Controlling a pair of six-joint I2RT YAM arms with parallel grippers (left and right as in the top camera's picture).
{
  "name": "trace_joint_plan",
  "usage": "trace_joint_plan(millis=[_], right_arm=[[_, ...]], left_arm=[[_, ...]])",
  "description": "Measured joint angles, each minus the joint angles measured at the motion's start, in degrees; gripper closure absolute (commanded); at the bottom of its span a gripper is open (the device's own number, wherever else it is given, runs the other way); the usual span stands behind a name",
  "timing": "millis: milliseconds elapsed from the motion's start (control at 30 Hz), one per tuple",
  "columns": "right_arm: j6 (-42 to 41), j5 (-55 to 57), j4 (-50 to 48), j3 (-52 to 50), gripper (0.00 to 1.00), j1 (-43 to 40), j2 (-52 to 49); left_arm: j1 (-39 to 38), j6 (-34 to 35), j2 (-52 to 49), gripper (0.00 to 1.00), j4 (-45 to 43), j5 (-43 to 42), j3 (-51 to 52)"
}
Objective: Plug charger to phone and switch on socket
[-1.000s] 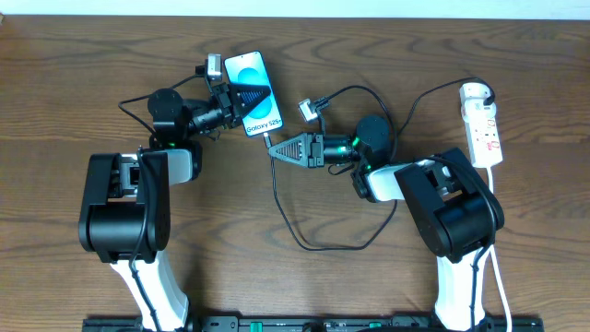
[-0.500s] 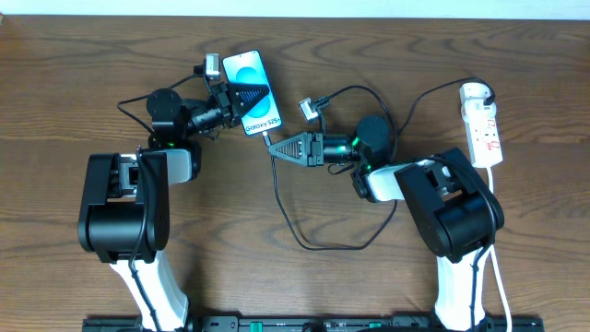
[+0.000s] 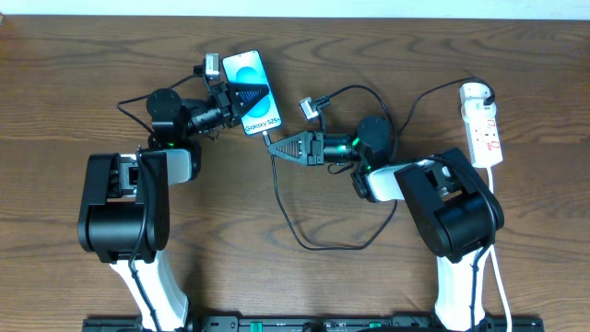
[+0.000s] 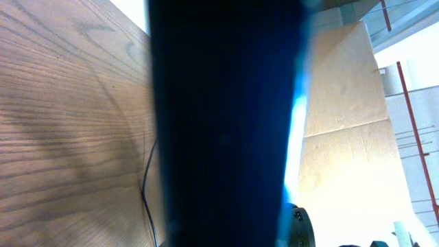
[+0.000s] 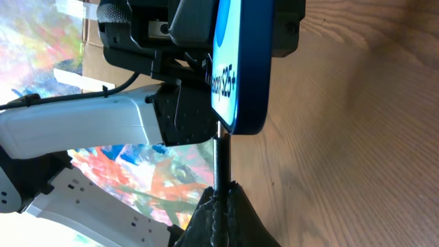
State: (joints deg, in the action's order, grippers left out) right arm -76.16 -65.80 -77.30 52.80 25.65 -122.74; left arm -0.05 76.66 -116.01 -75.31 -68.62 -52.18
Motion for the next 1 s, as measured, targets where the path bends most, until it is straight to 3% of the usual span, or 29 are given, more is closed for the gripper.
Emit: trace_joint_plan(millis=[1000], right_arm=[[-0.2, 3.1, 2.4, 0.4, 0.99, 0.2, 0.0]], left_arm=[[0.2, -0.5, 0.0, 0.93, 0.0, 0.9, 0.0]])
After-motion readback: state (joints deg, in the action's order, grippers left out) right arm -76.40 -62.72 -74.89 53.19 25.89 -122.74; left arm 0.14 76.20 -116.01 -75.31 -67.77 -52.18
